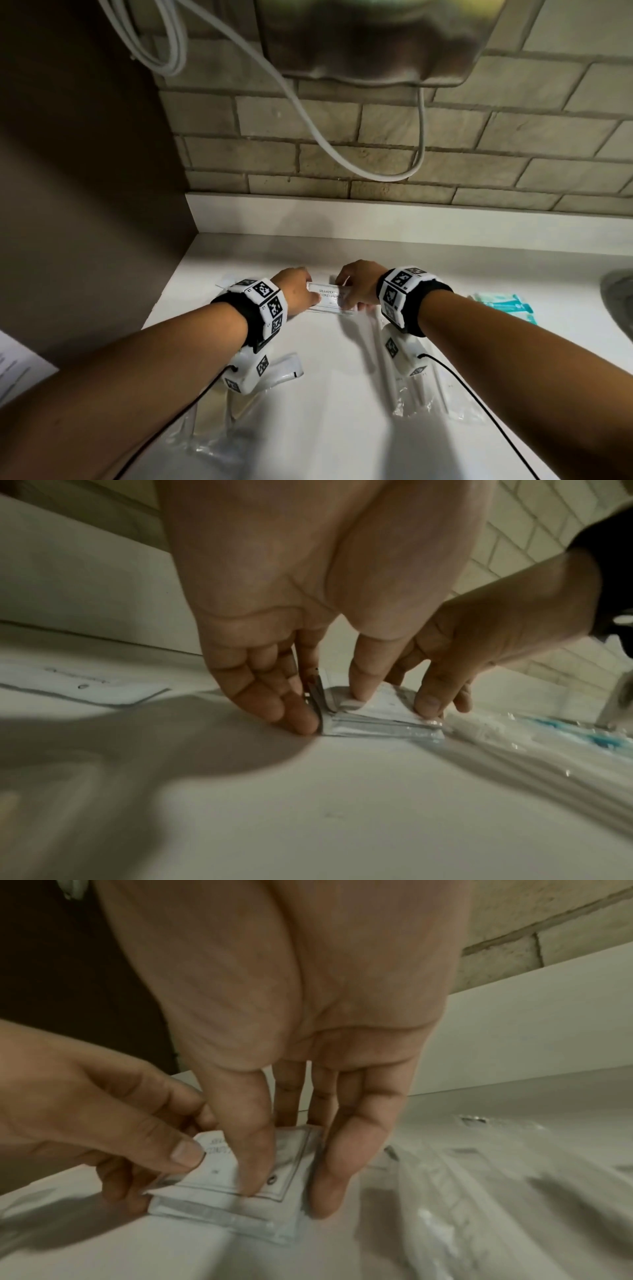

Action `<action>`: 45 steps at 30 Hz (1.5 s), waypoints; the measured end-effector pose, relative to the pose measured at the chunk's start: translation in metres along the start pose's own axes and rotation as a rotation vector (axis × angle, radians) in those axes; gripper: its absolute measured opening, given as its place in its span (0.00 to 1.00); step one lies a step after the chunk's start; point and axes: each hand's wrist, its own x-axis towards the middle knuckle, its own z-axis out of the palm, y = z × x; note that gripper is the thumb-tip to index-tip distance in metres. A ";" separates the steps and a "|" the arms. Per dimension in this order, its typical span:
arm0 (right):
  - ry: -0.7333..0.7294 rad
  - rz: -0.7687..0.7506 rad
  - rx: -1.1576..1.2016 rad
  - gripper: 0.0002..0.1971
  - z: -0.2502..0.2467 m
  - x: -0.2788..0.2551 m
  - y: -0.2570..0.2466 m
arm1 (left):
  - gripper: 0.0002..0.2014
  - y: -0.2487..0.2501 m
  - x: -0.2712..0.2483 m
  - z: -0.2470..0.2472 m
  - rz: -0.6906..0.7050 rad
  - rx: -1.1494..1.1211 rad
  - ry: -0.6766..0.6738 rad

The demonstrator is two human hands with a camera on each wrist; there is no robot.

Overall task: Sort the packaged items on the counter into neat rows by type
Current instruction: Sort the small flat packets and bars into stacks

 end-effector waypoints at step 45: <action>0.011 -0.066 -0.411 0.31 0.001 0.009 -0.010 | 0.16 0.000 -0.003 -0.009 0.402 0.161 -0.016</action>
